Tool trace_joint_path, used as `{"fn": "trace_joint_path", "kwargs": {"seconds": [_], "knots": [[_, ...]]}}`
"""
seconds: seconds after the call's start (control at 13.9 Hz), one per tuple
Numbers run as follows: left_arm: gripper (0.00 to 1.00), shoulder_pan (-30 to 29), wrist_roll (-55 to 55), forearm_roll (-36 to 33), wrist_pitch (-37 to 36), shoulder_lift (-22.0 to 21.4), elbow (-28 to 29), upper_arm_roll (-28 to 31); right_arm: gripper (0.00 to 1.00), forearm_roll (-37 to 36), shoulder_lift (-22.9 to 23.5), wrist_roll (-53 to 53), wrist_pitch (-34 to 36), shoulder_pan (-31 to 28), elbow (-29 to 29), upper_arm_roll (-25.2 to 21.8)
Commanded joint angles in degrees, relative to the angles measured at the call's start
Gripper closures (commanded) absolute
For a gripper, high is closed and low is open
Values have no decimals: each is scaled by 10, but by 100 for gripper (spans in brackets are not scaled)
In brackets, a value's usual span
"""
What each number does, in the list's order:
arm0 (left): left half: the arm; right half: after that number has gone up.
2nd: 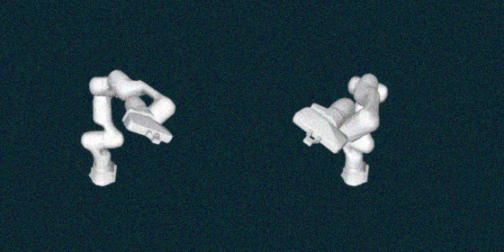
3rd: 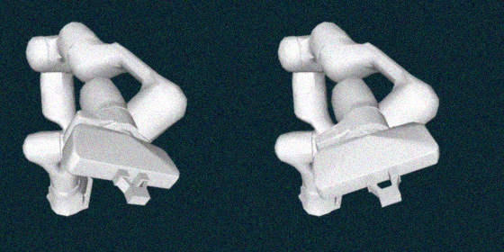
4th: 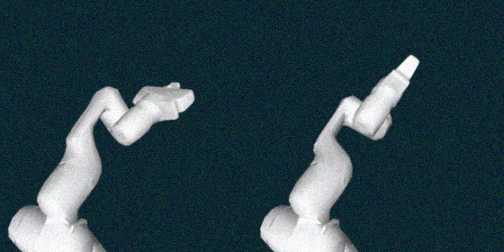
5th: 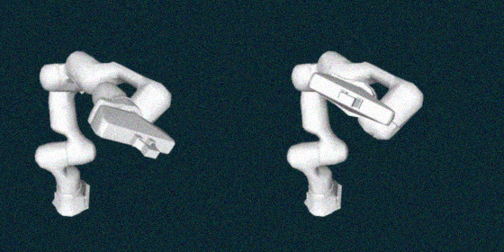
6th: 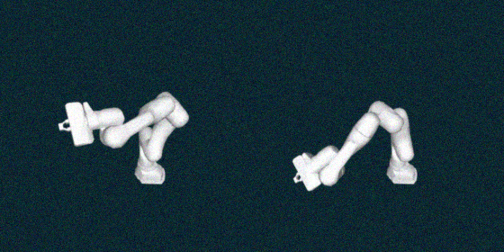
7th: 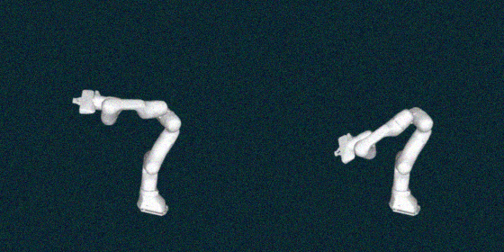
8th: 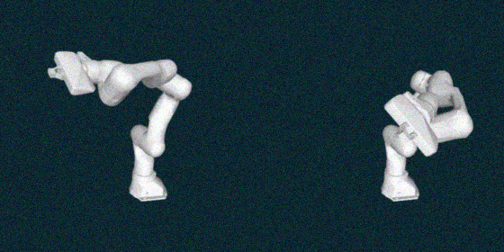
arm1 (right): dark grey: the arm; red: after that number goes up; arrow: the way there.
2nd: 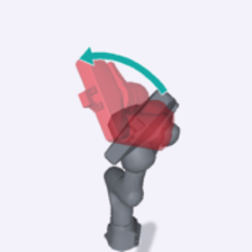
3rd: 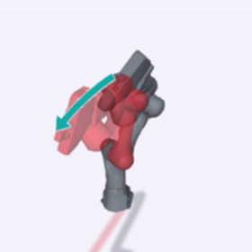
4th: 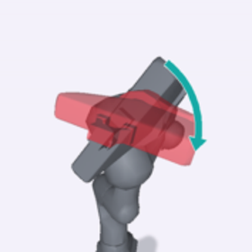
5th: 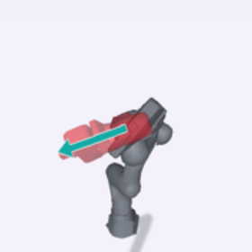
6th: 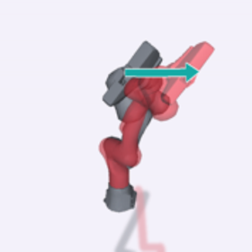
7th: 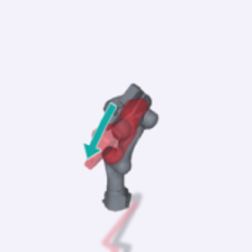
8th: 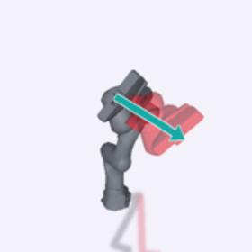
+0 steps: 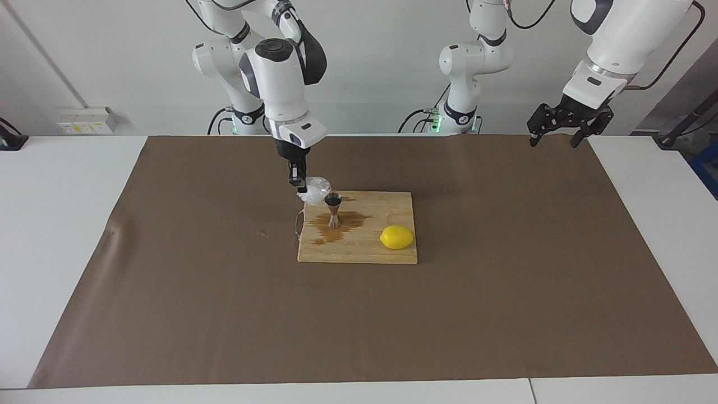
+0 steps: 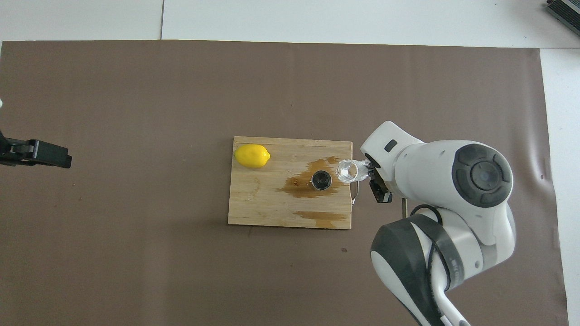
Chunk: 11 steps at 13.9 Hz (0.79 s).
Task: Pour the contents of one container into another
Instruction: 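Turn the glass cup upright and carry it back off the board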
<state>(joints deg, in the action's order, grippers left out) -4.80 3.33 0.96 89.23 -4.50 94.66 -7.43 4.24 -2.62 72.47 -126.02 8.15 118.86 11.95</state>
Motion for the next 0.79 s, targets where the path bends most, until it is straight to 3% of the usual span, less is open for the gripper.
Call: {"fn": "trace_joint_path", "kwargs": {"seconds": [0.0, 0.43, 0.72], "knots": [[0, 1, 4, -3, -8, -9, 4, 2, 100, 58, 8, 87, 11, -44, 2, 5], [0, 1, 4, -3, -8, -9, 4, 2, 100, 206, 46, 328, 11, -174, 32, 4], [0, 1, 4, -3, -8, -9, 4, 2, 100, 235, 88, 425, 18, -249, 36, 5]]}}
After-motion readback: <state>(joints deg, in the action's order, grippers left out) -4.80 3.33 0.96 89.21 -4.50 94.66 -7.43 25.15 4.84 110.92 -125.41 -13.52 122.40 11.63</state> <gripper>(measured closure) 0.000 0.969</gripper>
